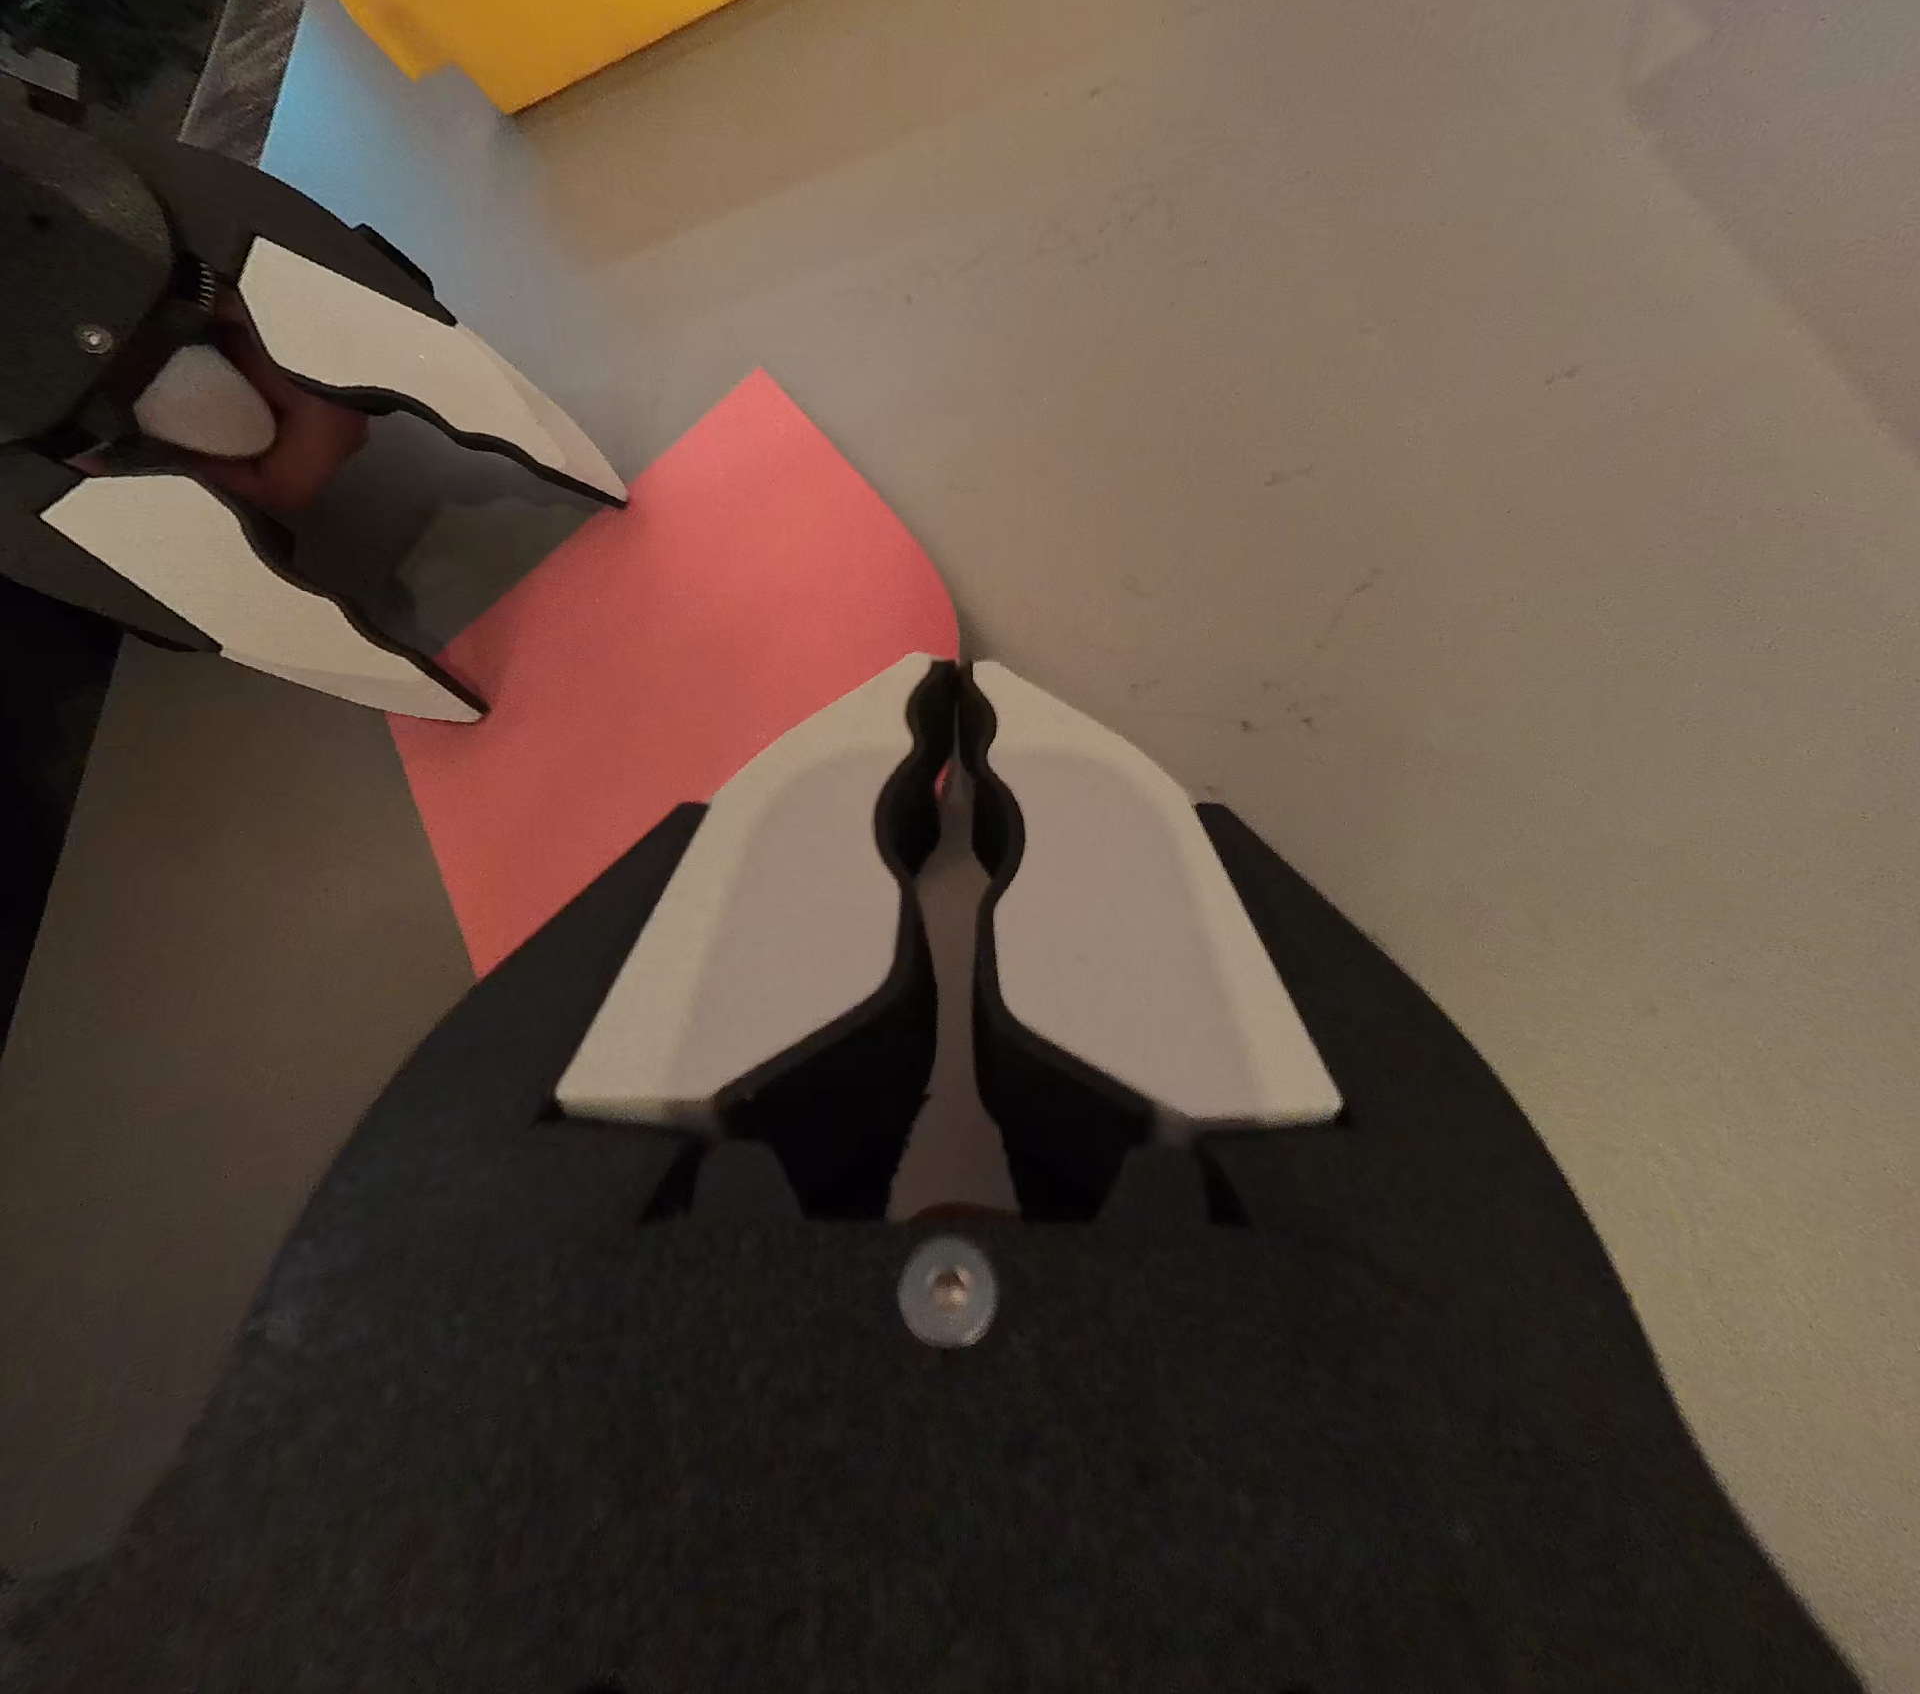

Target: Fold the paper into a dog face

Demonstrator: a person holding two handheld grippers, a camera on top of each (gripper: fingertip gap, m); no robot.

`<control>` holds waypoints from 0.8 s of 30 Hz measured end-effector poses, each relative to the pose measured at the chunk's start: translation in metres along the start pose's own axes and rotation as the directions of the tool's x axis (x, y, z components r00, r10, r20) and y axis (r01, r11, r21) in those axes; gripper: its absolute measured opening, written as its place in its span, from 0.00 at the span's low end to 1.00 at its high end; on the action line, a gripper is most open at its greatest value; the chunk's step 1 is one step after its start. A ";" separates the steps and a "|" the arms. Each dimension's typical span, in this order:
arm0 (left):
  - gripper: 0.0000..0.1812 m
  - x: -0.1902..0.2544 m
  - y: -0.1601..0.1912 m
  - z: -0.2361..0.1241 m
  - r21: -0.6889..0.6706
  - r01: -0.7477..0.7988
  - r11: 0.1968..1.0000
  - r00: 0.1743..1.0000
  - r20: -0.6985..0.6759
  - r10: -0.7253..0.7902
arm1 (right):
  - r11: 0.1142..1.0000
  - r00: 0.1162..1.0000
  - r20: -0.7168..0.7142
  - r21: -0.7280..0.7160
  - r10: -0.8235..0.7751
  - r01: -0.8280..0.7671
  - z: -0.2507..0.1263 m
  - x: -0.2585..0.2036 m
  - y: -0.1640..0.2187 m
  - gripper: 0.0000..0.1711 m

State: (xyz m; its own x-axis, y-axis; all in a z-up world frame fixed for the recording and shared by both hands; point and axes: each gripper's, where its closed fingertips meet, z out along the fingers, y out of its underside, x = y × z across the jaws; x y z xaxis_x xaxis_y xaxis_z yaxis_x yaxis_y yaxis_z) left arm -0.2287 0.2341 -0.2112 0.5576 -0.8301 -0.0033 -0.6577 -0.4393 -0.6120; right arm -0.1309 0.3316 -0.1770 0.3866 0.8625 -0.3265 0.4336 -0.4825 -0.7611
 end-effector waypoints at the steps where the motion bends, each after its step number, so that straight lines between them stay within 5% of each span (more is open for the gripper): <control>1: 0.38 0.000 0.000 0.000 0.000 0.000 1.000 1.000 0.000 0.000 | 1.000 1.000 -0.001 0.003 -0.002 0.002 0.000 0.000 0.000 0.00; 16: 0.38 0.001 -0.002 0.002 0.009 0.034 0.999 0.999 0.025 -0.034 | 0.975 0.978 0.016 0.087 -0.209 0.207 -0.001 -0.036 -0.022 0.00; 24: 0.38 0.001 -0.004 0.003 0.021 0.059 0.998 0.997 0.042 -0.059 | 0.913 0.909 -0.102 -0.103 -0.404 0.395 0.023 -0.084 0.000 0.00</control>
State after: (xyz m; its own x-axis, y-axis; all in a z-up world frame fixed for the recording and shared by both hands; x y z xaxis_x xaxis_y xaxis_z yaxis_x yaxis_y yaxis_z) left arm -0.2237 0.2363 -0.2111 0.6165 -0.7873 -0.0004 -0.6129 -0.4797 -0.6279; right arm -0.1820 0.2628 -0.1623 0.2595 0.9633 0.0683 0.6323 -0.1160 -0.7660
